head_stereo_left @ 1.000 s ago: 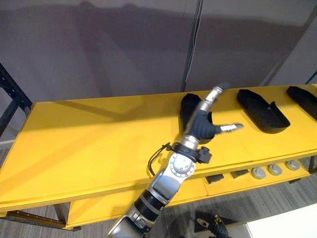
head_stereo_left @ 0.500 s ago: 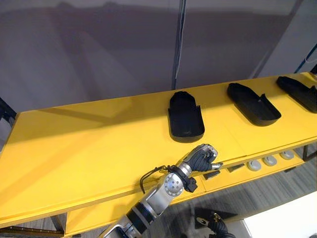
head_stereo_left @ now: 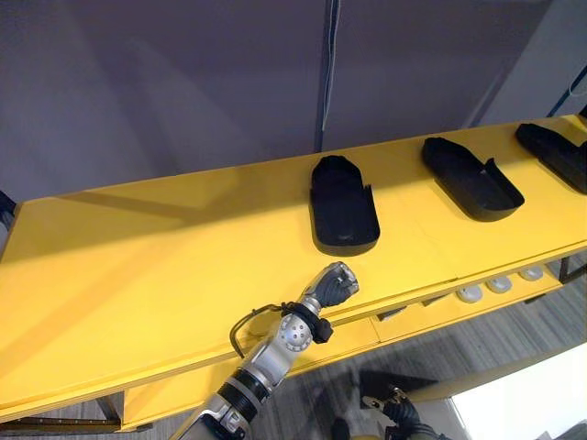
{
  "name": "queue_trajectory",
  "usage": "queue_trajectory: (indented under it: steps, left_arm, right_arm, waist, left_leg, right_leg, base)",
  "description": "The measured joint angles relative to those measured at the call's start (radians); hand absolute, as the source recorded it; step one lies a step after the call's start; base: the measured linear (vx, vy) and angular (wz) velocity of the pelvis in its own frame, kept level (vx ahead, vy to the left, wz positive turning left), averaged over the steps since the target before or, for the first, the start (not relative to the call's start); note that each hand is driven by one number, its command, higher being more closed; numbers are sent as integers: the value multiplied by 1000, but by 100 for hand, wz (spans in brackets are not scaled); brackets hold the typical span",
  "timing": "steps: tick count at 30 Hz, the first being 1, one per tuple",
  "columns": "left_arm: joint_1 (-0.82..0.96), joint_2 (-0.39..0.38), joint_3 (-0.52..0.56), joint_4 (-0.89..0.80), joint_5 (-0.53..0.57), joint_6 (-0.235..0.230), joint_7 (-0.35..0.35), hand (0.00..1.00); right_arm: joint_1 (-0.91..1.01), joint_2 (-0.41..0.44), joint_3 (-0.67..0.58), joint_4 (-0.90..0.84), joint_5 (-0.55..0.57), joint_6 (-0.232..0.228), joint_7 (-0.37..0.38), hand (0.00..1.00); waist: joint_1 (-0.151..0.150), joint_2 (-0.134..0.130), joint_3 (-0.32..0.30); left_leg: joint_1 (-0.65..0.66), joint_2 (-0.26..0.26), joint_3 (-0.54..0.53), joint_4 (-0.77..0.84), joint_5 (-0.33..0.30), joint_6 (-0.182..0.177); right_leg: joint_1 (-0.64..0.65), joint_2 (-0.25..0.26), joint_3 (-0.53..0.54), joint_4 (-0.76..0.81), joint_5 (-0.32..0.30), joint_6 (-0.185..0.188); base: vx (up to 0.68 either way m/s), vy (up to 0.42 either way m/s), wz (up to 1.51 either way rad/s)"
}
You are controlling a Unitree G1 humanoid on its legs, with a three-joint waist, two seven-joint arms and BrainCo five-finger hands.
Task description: Walk over and take plastic housings, then place them on the shelf
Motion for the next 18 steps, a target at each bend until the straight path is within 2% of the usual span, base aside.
queue_trajectory:
  steps: [12, 18]
  left_arm:
    - [-20, -5, 71, 49, 3, -1, 40, 100]
    - [-37, -3, 97, 71, 4, 5, 62, 100]
  right_arm:
    - [-4, -3, -2, 6, 0, 0, 0, 0]
    - [-6, -5, -3, 4, 0, 0, -1, 0]
  waist:
    - [-9, 0, 0]
    - [-26, 1, 0]
  left_leg:
    - [2, 1, 2, 1, -1, -1]
    - [3, 2, 8, 1, -2, -2]
  right_leg:
    - [5, 1, 1, -8, 3, -2]
    - [9, 4, 15, -24, 14, -3]
  base:
    - [-9, 1, 0]
    - [-19, 2, -4]
